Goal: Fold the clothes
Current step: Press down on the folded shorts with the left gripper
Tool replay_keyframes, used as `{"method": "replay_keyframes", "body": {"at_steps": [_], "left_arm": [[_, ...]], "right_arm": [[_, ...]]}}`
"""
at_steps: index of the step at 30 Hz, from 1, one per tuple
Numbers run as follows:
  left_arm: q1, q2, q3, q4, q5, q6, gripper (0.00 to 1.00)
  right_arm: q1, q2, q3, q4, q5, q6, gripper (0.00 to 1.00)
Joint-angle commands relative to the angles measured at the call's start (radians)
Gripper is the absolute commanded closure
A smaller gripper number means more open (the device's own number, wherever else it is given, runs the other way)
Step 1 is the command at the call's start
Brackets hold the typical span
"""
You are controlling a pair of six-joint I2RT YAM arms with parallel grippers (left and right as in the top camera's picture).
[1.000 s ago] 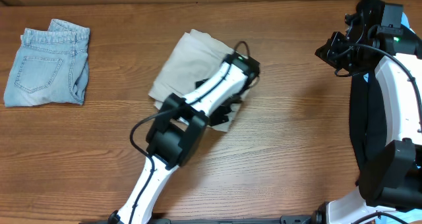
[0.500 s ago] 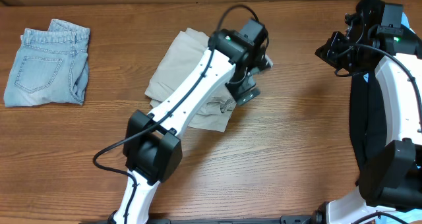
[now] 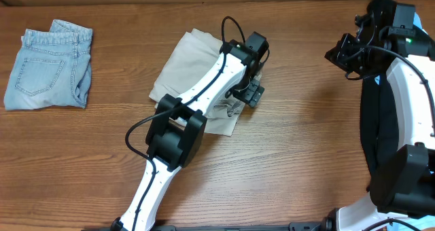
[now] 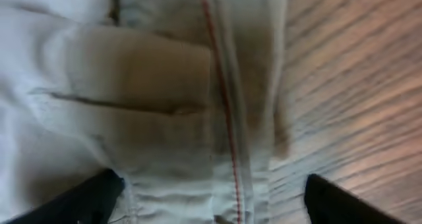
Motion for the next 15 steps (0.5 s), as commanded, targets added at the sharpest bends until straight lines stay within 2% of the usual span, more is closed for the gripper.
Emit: {"method": "replay_keyframes", "body": {"at_steps": [1, 2, 4, 15], "left_arm": [[-0.007, 0.032, -0.002, -0.010, -0.048, -0.061, 0.34], [-0.007, 0.032, -0.002, -0.008, -0.048, -0.040, 0.39], [-0.007, 0.035, -0.002, -0.008, -0.066, -0.011, 0.39], [-0.039, 0.037, -0.047, 0.019, -0.037, 0.002, 0.26]], "right_arm": [[-0.003, 0.000, 0.010, 0.000, 0.013, -0.019, 0.94], [-0.003, 0.000, 0.010, 0.001, 0.013, -0.020, 0.94], [-0.003, 0.000, 0.010, 0.002, 0.014, -0.022, 0.94], [-0.003, 0.000, 0.010, 0.008, 0.017, -0.022, 0.94]]}}
